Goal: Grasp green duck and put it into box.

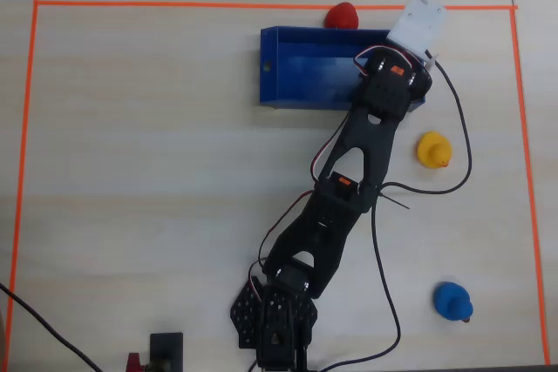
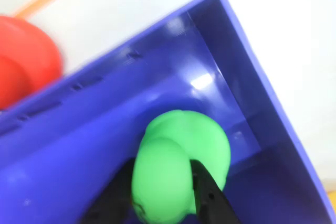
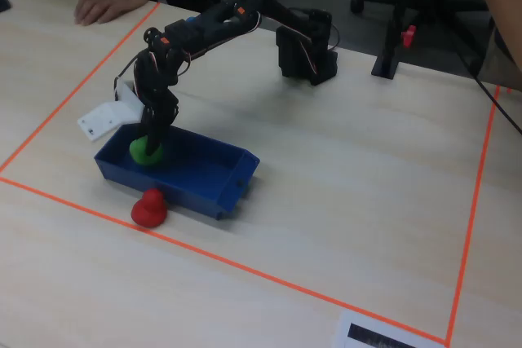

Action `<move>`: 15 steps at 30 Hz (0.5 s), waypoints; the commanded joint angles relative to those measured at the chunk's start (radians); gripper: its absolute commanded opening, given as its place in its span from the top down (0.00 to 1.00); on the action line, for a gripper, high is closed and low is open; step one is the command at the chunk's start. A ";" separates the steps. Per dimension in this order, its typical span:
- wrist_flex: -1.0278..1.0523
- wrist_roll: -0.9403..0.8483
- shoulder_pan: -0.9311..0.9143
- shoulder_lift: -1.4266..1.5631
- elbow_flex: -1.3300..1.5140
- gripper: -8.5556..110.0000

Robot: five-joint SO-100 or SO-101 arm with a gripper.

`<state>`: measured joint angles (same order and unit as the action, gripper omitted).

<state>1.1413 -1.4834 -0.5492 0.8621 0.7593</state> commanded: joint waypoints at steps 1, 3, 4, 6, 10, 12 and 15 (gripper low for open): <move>0.037 -0.035 -0.015 0.086 -0.028 0.73; 0.051 -0.037 -0.014 0.115 -0.026 0.72; 0.061 -0.037 -0.012 0.130 -0.023 0.71; 0.077 -0.031 -0.003 0.167 -0.014 0.71; 0.086 0.037 0.032 0.291 0.023 0.77; 0.144 0.043 0.067 0.380 0.040 0.78; 0.230 0.075 0.150 0.549 0.124 0.81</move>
<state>1.2901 -1.4373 -0.4863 1.1750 0.8268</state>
